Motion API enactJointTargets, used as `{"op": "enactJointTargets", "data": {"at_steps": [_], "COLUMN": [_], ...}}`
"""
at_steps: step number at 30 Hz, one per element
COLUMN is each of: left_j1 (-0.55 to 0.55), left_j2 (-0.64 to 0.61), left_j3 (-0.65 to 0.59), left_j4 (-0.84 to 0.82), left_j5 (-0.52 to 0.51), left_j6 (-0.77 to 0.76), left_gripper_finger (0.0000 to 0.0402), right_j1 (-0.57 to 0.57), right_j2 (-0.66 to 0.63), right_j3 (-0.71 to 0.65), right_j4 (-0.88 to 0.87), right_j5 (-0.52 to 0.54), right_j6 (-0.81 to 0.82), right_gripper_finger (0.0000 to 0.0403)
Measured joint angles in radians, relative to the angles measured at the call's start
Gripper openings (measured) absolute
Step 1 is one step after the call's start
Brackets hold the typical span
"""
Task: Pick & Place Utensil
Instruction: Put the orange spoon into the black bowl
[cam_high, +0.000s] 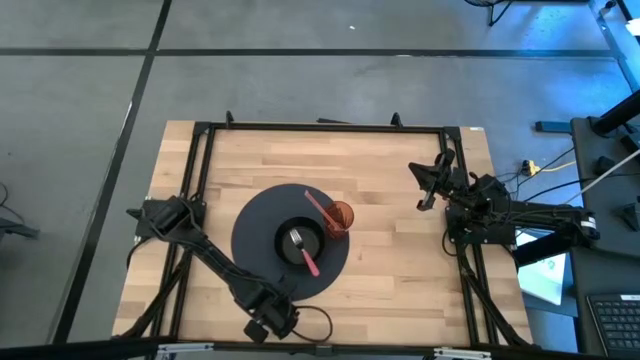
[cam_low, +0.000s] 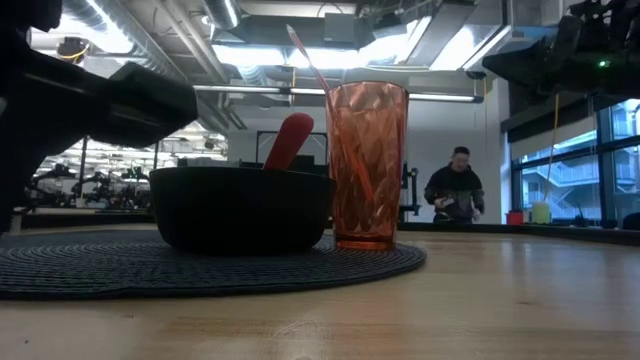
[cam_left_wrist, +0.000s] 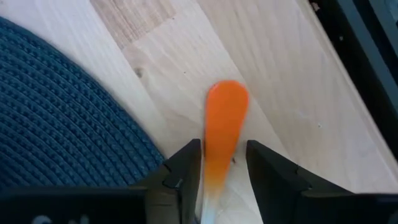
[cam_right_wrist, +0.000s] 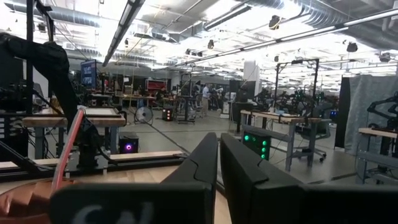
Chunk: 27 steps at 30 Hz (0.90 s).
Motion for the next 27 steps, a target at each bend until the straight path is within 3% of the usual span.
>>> {"op": "enactJointTargets", "data": {"at_steps": [10, 15, 18, 27], "left_j1": [-0.002, -0.012, -0.016, -0.032], "left_j2": [0.043, 0.052, 0.052, 0.066], "left_j3": [0.004, 0.005, 0.008, 0.115], "left_j4": [0.022, 0.091, 0.088, -0.160], "left_j5": [0.051, 0.140, 0.166, 0.026], "left_j6": [-0.043, -0.047, -0.023, 0.017], "left_gripper_finger": [0.0064, 0.0008, 0.0003, 0.0000], "right_j1": [0.000, 0.000, 0.000, 0.000], "right_j2": [0.000, 0.000, 0.000, 0.000], "right_j3": [0.000, 0.000, 0.000, 0.000], "right_j4": [-0.003, -0.004, -0.005, -0.011], "right_j5": [0.000, 0.000, 0.000, 0.000], "right_j6": [0.004, 0.004, 0.005, 0.005], "right_gripper_finger": [0.0021, 0.0021, 0.0021, 0.0021]}}
